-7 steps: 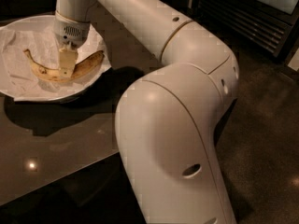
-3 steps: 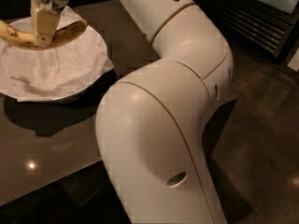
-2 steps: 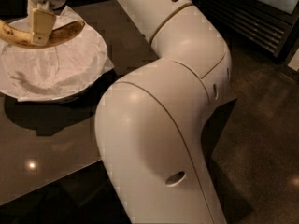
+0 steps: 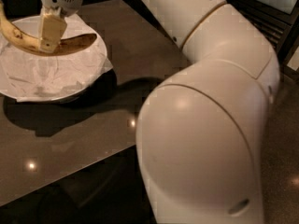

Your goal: Pick banana from white bowl

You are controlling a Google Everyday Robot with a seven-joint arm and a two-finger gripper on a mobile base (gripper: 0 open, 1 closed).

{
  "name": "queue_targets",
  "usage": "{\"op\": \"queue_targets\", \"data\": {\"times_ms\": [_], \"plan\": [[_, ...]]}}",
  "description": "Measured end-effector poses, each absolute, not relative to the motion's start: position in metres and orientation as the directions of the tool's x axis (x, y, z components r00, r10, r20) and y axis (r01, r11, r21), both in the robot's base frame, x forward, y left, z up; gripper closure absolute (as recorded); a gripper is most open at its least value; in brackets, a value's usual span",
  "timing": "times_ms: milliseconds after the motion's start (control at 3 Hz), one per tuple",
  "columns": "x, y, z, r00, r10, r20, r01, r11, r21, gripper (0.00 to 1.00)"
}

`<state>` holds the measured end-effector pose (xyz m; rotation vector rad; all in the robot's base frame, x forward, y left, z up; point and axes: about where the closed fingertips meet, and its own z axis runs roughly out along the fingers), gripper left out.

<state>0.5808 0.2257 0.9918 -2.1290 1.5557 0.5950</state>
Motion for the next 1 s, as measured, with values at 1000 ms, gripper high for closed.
{"op": "queue_targets", "data": {"times_ms": [1000], "plan": [[0.546, 0.197, 0.966, 0.178, -0.824, -0.537, -0.973, -0.229, 0.029, 1.0]]}}
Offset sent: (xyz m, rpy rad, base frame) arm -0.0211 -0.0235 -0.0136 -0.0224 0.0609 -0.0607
